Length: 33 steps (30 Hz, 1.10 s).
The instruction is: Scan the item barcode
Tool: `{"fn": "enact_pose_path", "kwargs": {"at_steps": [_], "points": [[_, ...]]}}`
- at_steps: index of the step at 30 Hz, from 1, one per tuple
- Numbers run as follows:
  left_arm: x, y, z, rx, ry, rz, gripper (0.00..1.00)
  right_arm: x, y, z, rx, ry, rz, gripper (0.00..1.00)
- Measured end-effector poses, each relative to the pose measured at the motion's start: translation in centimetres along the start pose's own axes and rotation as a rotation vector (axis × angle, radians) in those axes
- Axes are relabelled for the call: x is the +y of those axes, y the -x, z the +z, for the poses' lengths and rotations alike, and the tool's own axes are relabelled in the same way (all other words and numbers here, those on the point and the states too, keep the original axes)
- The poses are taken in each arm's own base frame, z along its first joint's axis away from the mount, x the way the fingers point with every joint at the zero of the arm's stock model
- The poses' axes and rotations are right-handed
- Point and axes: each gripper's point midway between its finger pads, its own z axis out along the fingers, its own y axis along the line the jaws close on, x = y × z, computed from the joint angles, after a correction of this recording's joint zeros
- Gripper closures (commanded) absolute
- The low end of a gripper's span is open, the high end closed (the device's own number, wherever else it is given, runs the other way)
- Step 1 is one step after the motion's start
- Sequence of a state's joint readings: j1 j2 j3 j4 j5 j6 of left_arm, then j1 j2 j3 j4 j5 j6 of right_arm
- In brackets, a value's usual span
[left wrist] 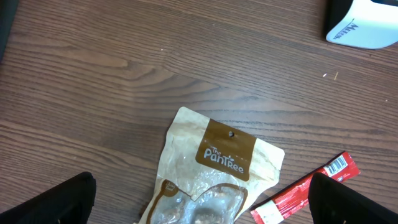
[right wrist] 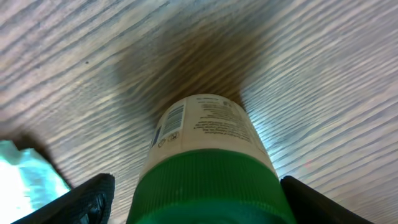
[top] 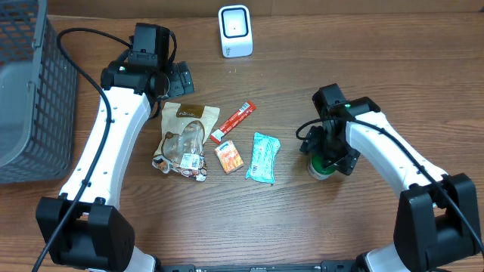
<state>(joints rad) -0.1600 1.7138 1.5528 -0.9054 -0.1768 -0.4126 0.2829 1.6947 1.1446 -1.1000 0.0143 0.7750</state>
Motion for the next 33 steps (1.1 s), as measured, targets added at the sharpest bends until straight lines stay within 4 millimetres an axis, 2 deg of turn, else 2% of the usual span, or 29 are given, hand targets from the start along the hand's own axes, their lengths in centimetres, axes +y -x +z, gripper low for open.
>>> {"fn": "enact_pose_path", "kwargs": {"at_steps": [3, 4, 6, 12, 14, 16, 18, 21, 24, 29, 33], "points": [[0.0, 0.0, 0.0, 0.000, 0.000, 0.000, 0.00, 0.3, -0.1, 0.0, 0.006, 0.014, 0.036, 0.24], [0.0, 0.0, 0.0, 0.000, 0.000, 0.000, 0.00, 0.3, -0.1, 0.0, 0.006, 0.015, 0.045, 0.31], [0.0, 0.0, 0.0, 0.000, 0.000, 0.000, 0.00, 0.2, -0.1, 0.0, 0.008, 0.012, 0.045, 0.36], [0.0, 0.0, 0.0, 0.000, 0.000, 0.000, 0.00, 0.2, -0.1, 0.0, 0.005, 0.010, -0.105, 0.37], [0.0, 0.0, 0.0, 0.000, 0.000, 0.000, 0.00, 0.3, 0.0, 0.0, 0.000, 0.015, -0.176, 0.32], [0.0, 0.0, 0.0, 0.000, 0.000, 0.000, 0.00, 0.5, 0.2, -0.1, -0.009, 0.021, -0.265, 0.09], [0.0, 0.0, 0.0, 0.000, 0.000, 0.000, 0.00, 0.9, 0.5, -0.1, -0.027, 0.035, -0.351, 0.00], [0.0, 0.0, 0.0, 0.000, 0.000, 0.000, 0.00, 1.4, 1.0, -0.1, -0.051, 0.050, -0.424, 0.00], [0.0, 0.0, 0.0, 0.000, 0.000, 0.000, 0.00, 1.8, 1.4, -0.2, -0.069, 0.065, -0.401, 0.00], [0.0, 0.0, 0.0, 0.000, 0.000, 0.000, 0.00, 1.7, 1.2, -0.2, -0.055, 0.067, -0.174, 0.00], [0.0, 0.0, 0.0, 0.000, 0.000, 0.000, 0.00, 1.4, 0.4, -0.1, -0.008, 0.065, 0.013, 0.00]]}}
